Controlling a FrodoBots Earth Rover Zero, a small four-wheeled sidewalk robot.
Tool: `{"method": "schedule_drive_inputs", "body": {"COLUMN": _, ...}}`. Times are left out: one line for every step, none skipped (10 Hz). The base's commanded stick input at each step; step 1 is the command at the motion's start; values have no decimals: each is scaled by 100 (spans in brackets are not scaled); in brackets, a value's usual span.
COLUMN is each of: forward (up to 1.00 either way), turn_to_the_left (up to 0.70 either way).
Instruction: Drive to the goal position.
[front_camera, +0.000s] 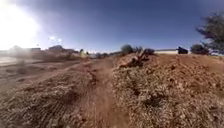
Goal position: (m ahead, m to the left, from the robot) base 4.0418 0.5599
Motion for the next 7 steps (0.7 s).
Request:
{"method": "schedule_drive_inputs", "body": {"forward": 50, "turn_to_the_left": 0}}
{"method": "schedule_drive_inputs", "body": {"forward": 50, "turn_to_the_left": 0}}
{"method": "schedule_drive_inputs", "body": {"forward": 50, "turn_to_the_left": 0}}
{"method": "schedule_drive_inputs", "body": {"forward": 50, "turn_to_the_left": 0}}
{"method": "schedule_drive_inputs", "body": {"forward": 50, "turn_to_the_left": 0}}
{"method": "schedule_drive_inputs", "body": {"forward": 50, "turn_to_the_left": 0}}
{"method": "schedule_drive_inputs", "body": {"forward": 50, "turn_to_the_left": 0}}
